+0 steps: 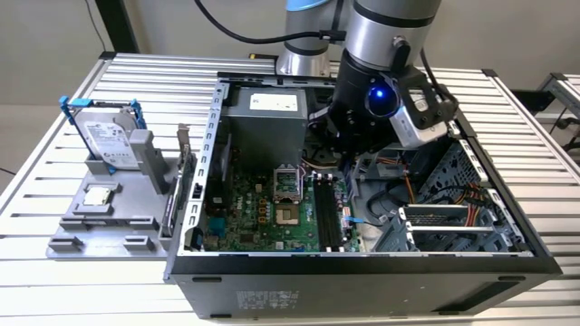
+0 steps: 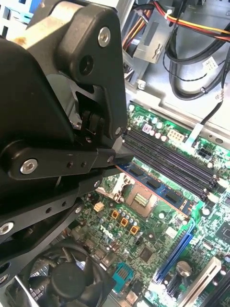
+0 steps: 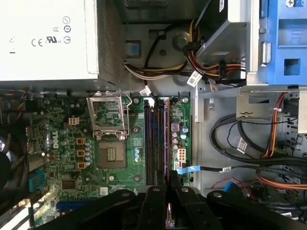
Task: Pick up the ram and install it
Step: 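Insert the ram into the slot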
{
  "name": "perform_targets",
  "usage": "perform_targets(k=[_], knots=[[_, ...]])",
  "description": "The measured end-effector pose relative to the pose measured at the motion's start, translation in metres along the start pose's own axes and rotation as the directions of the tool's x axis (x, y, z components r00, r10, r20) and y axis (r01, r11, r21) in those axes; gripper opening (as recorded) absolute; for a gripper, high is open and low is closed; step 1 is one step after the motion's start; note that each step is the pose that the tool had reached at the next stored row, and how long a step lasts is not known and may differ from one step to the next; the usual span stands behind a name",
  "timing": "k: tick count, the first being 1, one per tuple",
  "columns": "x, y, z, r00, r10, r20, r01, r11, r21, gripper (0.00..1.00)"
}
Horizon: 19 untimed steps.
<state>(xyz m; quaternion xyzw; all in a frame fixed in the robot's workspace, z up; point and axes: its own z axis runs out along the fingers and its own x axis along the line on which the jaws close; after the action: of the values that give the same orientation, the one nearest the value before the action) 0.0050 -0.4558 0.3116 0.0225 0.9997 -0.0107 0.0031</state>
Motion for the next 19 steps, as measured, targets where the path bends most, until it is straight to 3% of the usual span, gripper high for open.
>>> perform_targets(k=[19], knots=[[0.0001,0.0011,0.0091,1.0000,0.002,0.0004,-0.002,1.0000,0.0079,0.00]])
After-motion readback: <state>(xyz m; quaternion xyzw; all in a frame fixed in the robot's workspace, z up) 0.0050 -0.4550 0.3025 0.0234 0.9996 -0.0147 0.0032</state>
